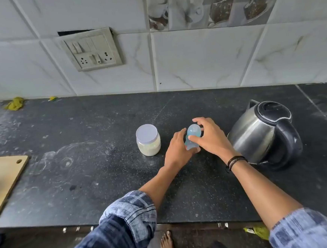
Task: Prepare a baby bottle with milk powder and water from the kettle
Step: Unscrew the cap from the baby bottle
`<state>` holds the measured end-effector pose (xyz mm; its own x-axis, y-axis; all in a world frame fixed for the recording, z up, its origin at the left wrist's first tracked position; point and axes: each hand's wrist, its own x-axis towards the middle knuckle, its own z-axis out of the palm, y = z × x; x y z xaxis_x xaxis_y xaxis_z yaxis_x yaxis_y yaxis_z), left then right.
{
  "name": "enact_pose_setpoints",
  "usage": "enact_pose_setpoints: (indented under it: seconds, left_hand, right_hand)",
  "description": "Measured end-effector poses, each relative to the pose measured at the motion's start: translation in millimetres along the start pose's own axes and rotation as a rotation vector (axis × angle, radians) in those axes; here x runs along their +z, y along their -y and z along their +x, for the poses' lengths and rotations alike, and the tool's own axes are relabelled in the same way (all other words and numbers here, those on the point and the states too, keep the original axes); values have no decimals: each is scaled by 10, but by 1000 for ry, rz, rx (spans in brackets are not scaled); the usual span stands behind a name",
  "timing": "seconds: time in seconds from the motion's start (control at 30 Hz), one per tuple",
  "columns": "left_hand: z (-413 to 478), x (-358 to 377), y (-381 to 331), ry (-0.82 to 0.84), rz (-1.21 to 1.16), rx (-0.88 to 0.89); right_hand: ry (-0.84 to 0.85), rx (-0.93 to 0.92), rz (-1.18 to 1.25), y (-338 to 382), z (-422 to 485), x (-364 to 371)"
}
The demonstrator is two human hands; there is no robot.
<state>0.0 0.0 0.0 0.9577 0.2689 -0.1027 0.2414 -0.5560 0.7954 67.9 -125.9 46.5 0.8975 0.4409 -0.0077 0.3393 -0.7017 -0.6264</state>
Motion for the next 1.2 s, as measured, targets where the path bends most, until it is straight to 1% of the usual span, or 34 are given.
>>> enact_pose_setpoints:
  seconds: [0.07, 0.17, 0.27, 0.5, 0.67, 0.87, 1.07, 1.2]
  left_hand:
    - [35, -6, 4, 0, -31, -5]
    - [95, 30, 65, -18, -42, -10]
    - [129, 84, 97, -43, -79, 15]
    - [144, 258, 172, -94, -163, -13]
    - [150, 270, 251, -102, -41, 37]
    - [201, 260, 357, -111, 88, 137]
    - [260, 327, 447, -199, 148, 218]
    - [252, 321, 449, -217, 160, 248]
  right_hand:
    - [0, 1, -35, 29, 45, -14]
    - [44, -4, -102, 9, 93, -4]
    - [78, -15, -117, 3, 122, -41]
    - [124, -38, -107, -45, 192, -54]
    - [124, -69, -191, -82, 235, -12]
    - [114, -91, -196, -127, 272, 28]
    - [162, -144, -182, -165, 336, -10]
    - [205, -159, -180, -168, 356, -43]
